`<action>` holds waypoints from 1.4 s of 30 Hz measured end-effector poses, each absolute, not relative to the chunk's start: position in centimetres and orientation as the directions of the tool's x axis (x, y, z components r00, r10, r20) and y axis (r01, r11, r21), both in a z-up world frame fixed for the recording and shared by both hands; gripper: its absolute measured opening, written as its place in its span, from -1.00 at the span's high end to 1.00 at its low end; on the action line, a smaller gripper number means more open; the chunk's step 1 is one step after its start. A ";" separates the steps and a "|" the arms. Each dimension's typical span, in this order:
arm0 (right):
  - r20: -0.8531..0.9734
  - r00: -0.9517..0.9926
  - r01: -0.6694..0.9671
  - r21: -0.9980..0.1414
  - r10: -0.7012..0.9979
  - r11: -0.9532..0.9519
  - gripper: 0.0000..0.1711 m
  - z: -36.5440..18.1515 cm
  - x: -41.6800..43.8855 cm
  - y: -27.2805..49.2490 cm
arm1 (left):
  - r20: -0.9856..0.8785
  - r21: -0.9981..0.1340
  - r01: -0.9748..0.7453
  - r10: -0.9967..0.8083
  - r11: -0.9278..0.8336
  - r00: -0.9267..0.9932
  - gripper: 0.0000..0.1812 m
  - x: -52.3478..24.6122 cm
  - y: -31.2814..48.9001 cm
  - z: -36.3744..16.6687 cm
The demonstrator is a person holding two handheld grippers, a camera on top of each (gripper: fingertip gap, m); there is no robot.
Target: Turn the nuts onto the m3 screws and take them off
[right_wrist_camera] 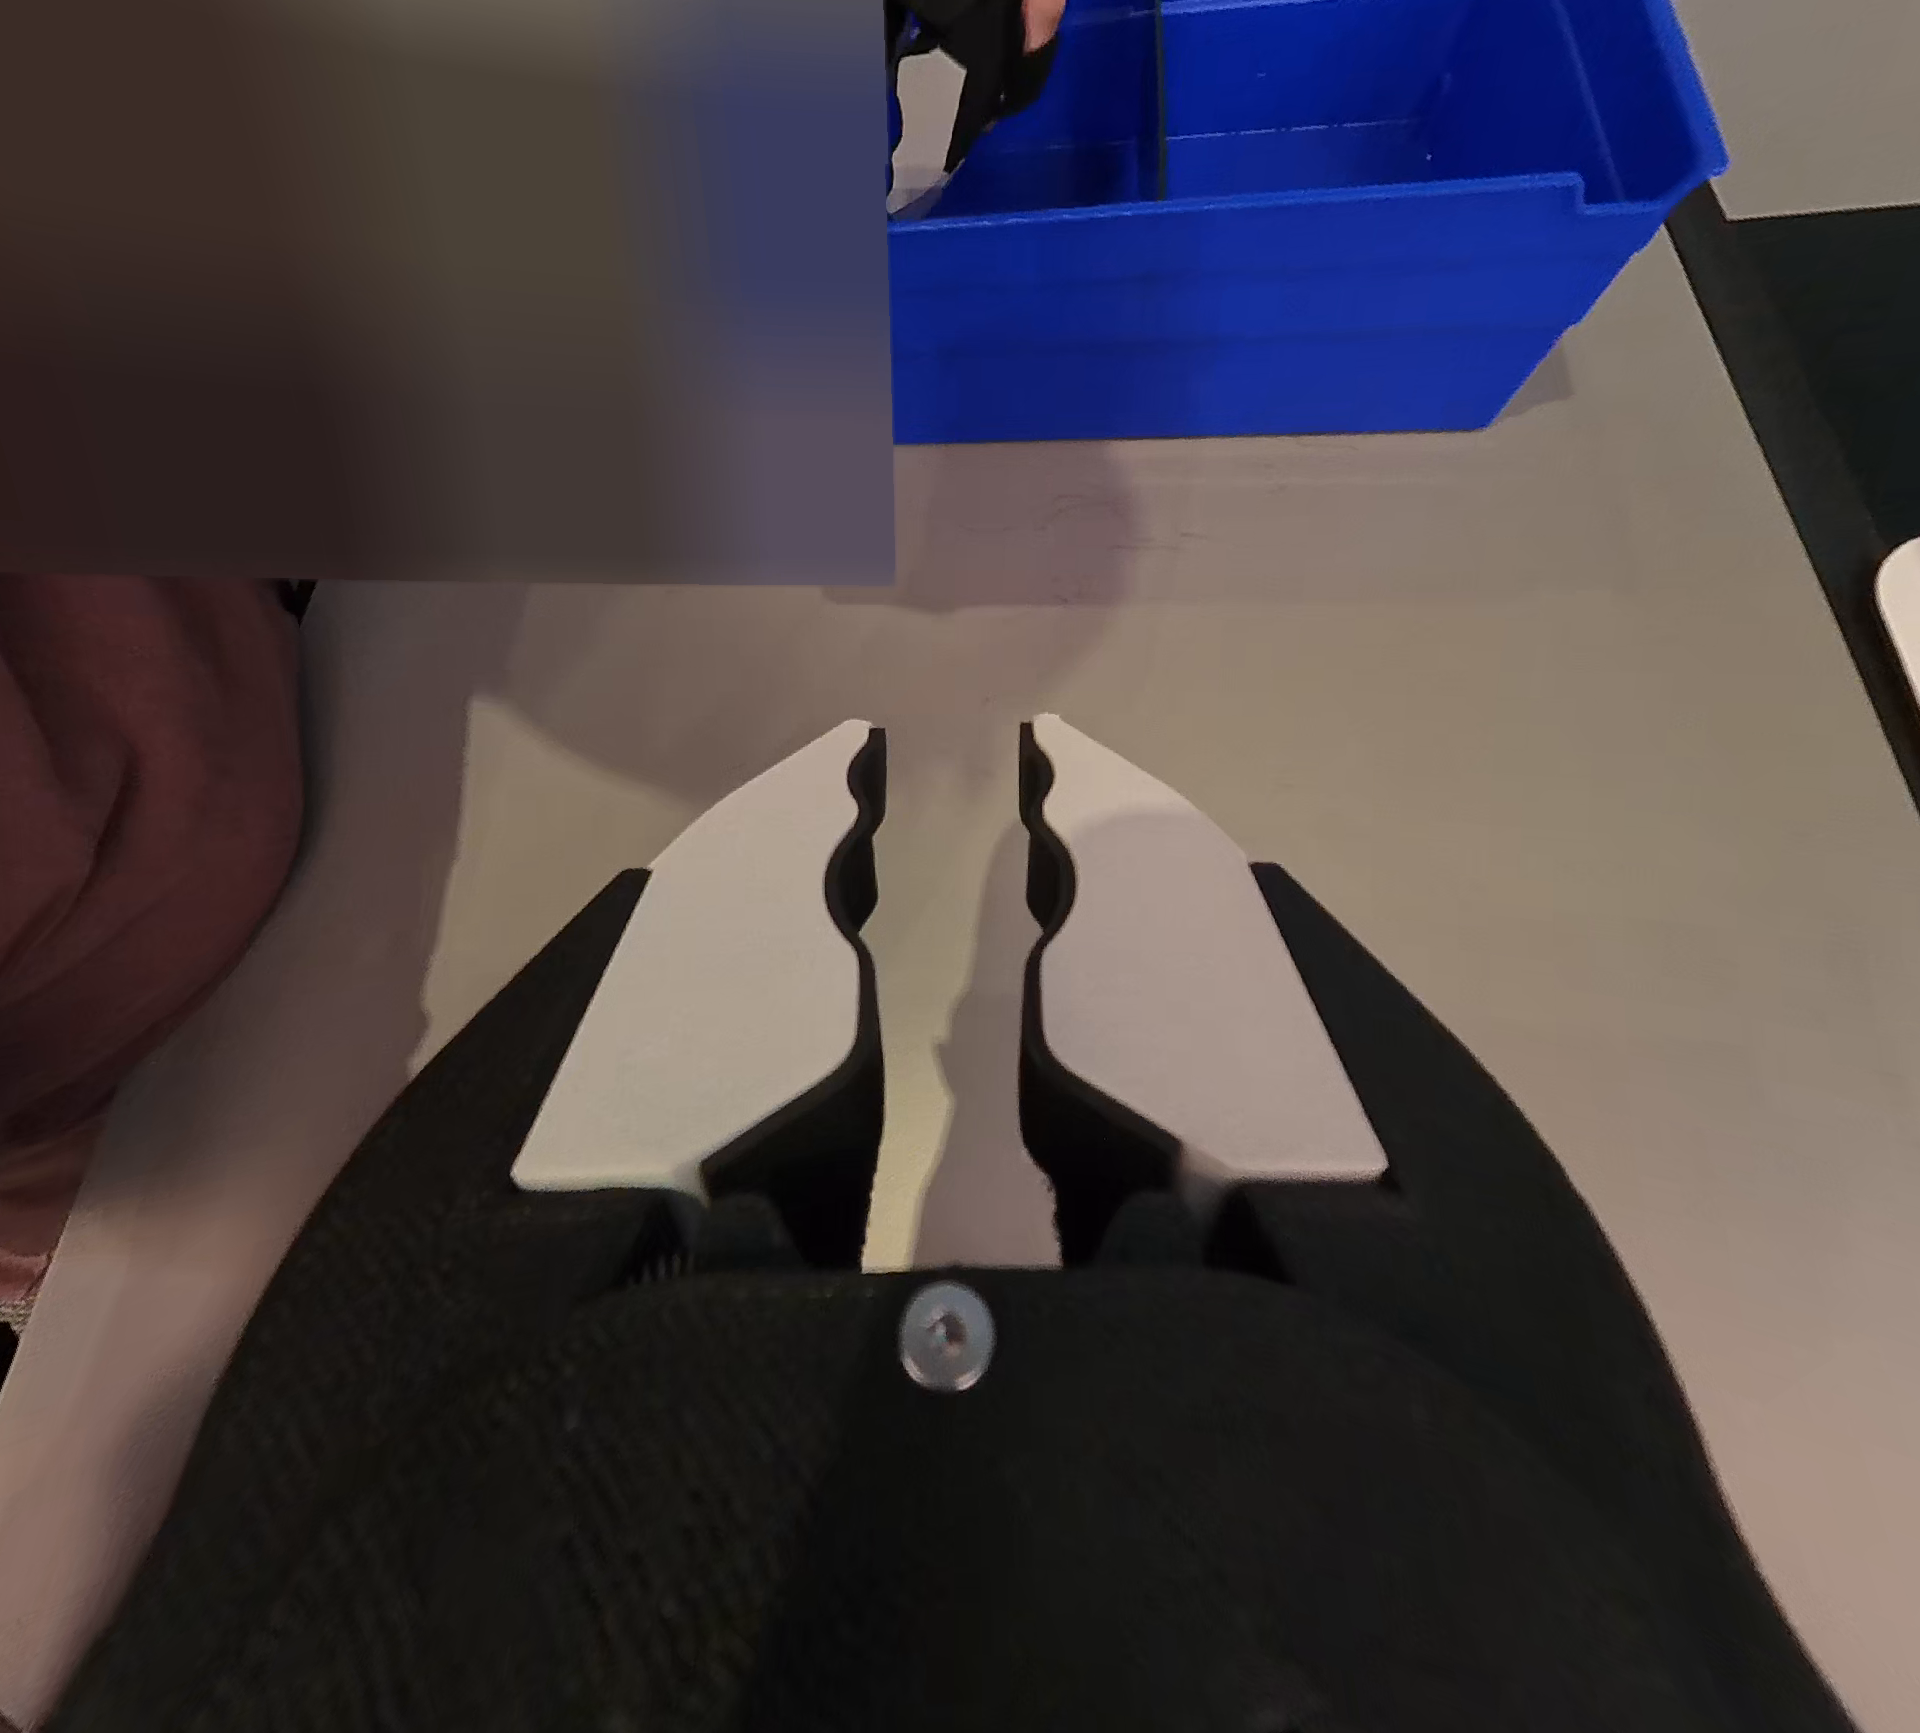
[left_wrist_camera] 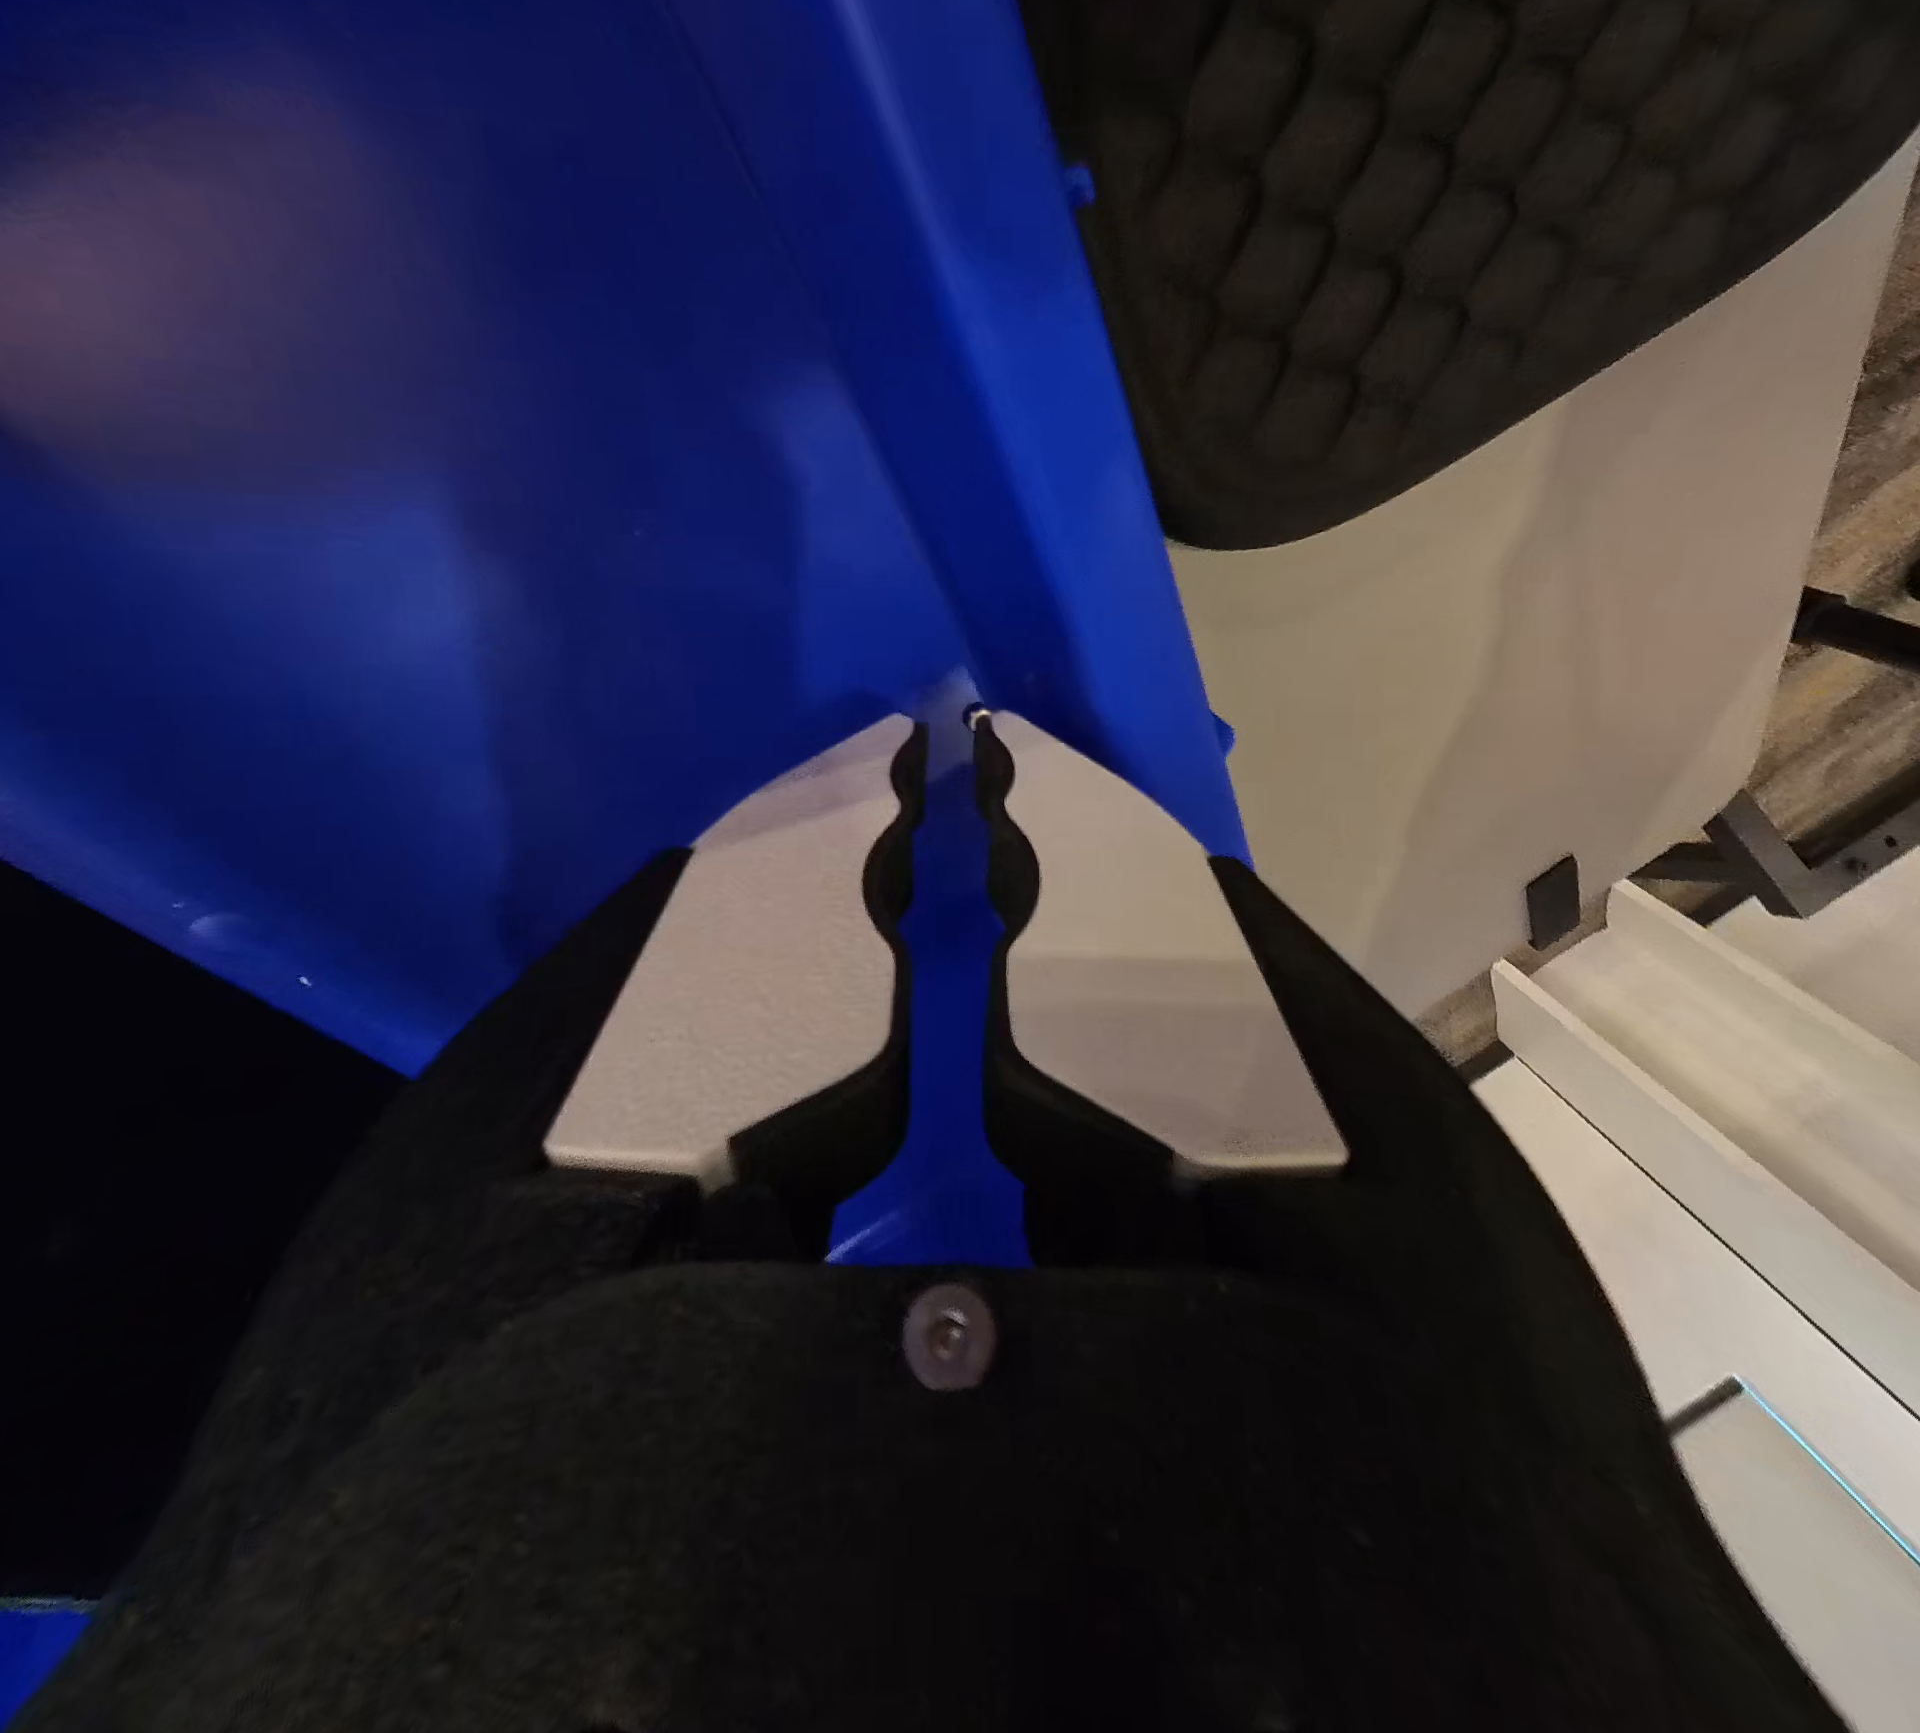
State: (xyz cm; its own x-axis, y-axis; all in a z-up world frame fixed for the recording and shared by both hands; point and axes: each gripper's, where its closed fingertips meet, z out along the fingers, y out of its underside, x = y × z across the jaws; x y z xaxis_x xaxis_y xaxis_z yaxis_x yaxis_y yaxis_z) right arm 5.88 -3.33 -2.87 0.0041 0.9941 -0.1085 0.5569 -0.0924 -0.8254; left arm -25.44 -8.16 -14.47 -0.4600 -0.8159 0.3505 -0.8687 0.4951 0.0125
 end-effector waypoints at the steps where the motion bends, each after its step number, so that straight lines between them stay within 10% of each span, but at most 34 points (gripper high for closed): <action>1: -0.110 0.001 0.557 -0.826 0.994 -0.092 0.71 -2.9 5.8 -3.4 | 0.359 0.017 -0.870 -0.815 0.492 -0.454 0.93 -25.6 -8.1 -14.4; 28: -0.096 -0.027 0.586 -0.808 0.995 -0.062 0.68 -3.0 6.1 -4.0 | 0.318 0.060 -0.847 -0.815 0.528 -0.485 0.95 -25.7 -8.0 -15.5; 42: -0.102 -0.044 0.598 -0.799 0.994 -0.055 0.66 -3.3 6.1 -4.3 | 0.235 0.040 -0.829 -0.812 0.557 -0.534 0.59 -25.4 -6.9 -15.1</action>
